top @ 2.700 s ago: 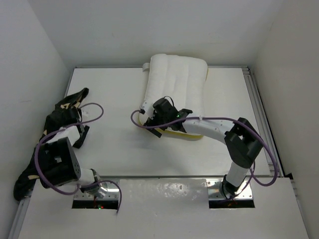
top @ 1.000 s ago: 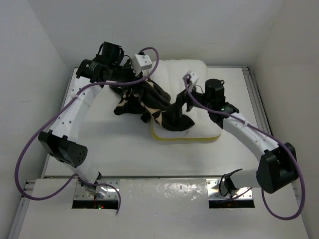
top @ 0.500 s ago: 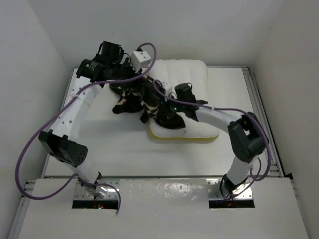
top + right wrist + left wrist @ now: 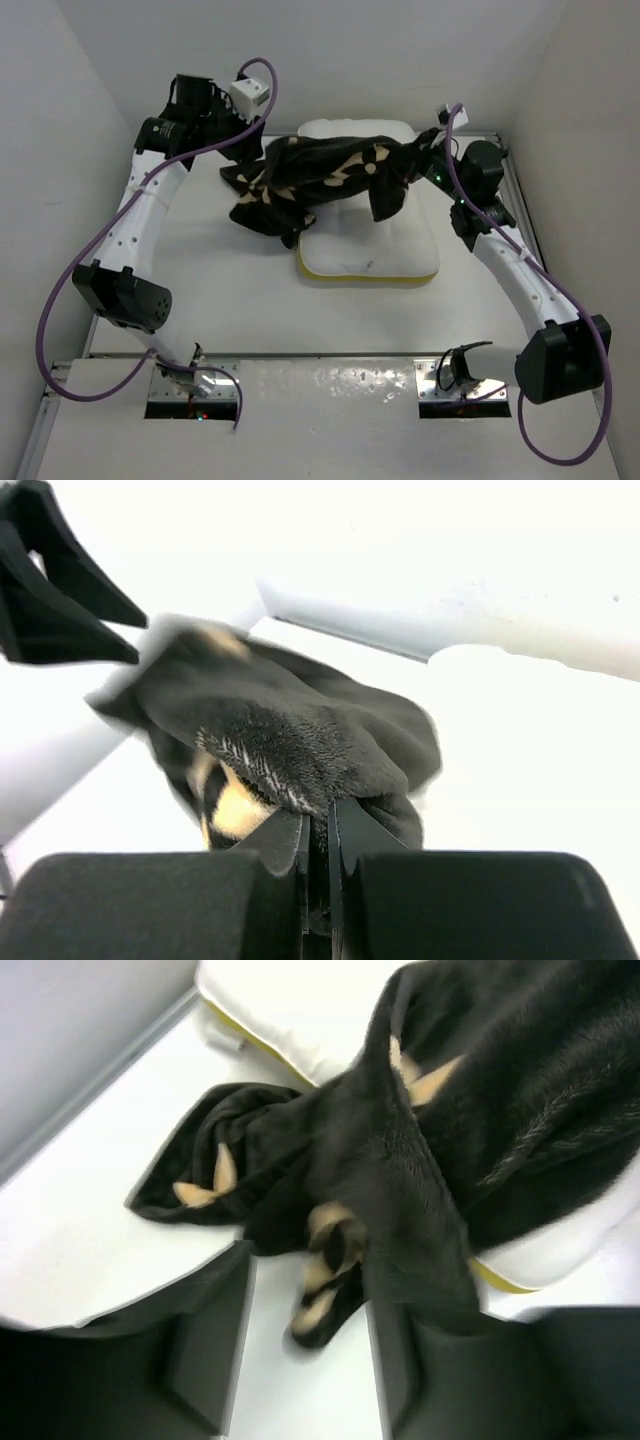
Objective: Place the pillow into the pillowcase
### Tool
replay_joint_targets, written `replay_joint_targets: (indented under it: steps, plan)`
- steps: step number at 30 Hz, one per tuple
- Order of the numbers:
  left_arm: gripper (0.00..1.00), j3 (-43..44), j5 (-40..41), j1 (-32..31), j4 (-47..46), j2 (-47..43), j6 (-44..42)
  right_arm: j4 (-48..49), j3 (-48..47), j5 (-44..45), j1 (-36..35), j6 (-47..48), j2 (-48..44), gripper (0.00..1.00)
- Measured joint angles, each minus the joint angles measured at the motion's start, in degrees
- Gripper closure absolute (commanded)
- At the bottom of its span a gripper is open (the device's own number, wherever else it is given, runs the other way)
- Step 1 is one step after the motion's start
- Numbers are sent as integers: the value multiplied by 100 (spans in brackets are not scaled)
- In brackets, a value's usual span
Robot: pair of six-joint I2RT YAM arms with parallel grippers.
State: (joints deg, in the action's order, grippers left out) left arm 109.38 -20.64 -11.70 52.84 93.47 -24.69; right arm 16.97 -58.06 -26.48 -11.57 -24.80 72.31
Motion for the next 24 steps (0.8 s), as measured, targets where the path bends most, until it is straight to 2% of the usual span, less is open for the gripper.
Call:
replay_joint_targets:
  steps: [2, 5, 10, 11, 13, 16, 21, 24]
  plan:
    - [35, -61, 44, -9, -72, -13, -24, 61, -48, -72, 79, -181, 24, 100]
    - [32, -409, 118, -52, -203, -61, -101, 70, -70, -111, 205, -424, 192, 100]
    - [23, -1609, 164, -363, -376, -70, -391, 42, -92, -162, 271, -730, 496, 100]
    - [12, -1836, 153, -459, -380, -20, -424, 46, -92, -175, 278, -776, 509, 100]
    - [0, -2142, 48, -675, -354, 144, -538, 52, -92, -208, 278, -841, 514, 100]
    - [0, -2197, -140, -1126, -315, 330, -688, 15, -101, -203, 278, -874, 514, 100]
    - [0, -1565, -109, -2208, -267, 439, -1027, -2, -98, -44, 356, -1106, 592, 100]
    - [0, -1368, -181, -2636, -264, 439, -1128, 46, -92, 7, 490, -1287, 750, 100]
